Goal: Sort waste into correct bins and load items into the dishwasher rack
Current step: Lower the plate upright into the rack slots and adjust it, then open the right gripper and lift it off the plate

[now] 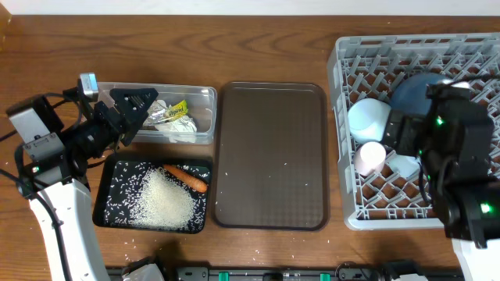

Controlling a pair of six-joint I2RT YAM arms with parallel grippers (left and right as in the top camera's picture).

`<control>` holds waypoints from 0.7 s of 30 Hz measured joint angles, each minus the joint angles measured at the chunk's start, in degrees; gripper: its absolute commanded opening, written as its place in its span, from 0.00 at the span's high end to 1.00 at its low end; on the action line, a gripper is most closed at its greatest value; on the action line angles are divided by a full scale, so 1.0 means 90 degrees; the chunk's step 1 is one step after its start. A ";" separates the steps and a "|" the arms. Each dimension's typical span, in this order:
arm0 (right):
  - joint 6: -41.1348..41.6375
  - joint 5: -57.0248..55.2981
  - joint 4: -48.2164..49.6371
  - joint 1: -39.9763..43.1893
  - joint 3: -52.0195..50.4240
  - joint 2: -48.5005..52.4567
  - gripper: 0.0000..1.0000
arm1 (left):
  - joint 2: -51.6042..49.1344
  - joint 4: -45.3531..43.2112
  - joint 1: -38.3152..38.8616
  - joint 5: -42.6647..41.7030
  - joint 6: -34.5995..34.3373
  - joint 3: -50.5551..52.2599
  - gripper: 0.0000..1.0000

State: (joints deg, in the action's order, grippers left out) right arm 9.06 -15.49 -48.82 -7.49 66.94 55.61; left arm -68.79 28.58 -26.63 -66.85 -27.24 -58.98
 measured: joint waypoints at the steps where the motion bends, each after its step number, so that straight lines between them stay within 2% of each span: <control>1: -0.0041 -0.0036 -0.0002 0.0000 0.0000 -0.0022 0.01 | 0.0000 0.0002 0.0000 0.0000 0.0000 0.0000 0.01; 21: -0.0214 -0.0117 -0.0017 0.0000 0.0000 0.0073 0.01 | 0.0000 0.0002 0.0000 0.0000 0.0000 0.0000 0.01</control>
State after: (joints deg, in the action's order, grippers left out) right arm 7.14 -16.53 -48.97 -7.49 66.94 56.27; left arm -68.79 28.60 -26.63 -66.85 -27.24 -58.98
